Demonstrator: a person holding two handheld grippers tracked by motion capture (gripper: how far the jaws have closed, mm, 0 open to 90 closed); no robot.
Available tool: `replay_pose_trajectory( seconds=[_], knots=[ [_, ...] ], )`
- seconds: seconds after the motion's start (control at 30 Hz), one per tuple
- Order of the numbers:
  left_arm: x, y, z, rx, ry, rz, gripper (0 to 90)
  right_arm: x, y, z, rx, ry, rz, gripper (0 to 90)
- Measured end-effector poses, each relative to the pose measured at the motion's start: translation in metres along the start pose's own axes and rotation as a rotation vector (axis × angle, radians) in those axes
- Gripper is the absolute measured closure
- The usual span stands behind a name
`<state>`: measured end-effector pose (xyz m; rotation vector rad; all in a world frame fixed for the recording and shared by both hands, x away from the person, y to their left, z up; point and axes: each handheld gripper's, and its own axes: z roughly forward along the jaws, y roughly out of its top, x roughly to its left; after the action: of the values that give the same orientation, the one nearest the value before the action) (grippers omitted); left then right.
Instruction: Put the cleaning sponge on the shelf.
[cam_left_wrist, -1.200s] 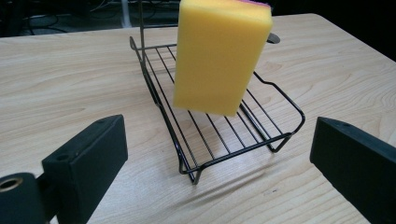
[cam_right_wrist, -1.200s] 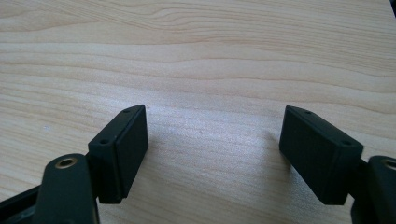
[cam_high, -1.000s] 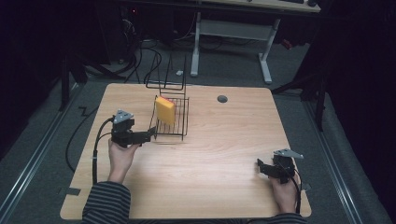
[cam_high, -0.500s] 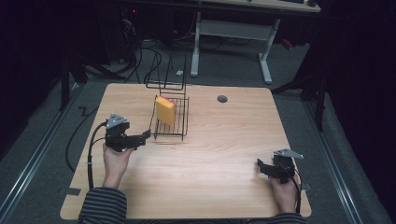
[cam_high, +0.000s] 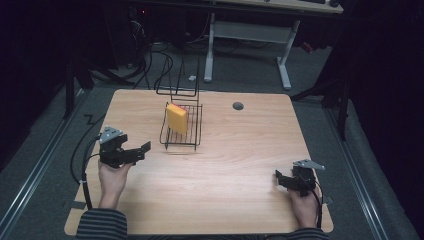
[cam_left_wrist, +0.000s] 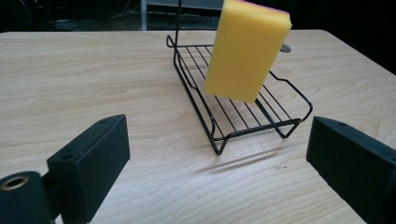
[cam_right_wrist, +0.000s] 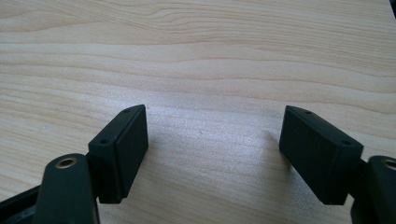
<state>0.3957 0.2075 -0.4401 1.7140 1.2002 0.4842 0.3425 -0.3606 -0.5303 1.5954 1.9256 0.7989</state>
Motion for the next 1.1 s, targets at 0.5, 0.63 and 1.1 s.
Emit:
replay_pose_trajectory(
  seconds=[0.5,0.63,1.1],
  knots=[
    [0.012,-0.016,-0.015,0.0,0.03,-0.027,7.9,0.0,0.0,0.0,-0.001,-0.001,0.0,24.1],
    [0.014,-0.02,-0.015,0.003,0.027,-0.028,8.9,0.0,0.0,0.0,-0.001,-0.001,0.0,24.1],
    [0.015,-0.038,-0.013,0.026,0.033,-0.044,9.3,0.0,0.0,0.0,-0.001,-0.001,0.0,24.0]
  ],
)
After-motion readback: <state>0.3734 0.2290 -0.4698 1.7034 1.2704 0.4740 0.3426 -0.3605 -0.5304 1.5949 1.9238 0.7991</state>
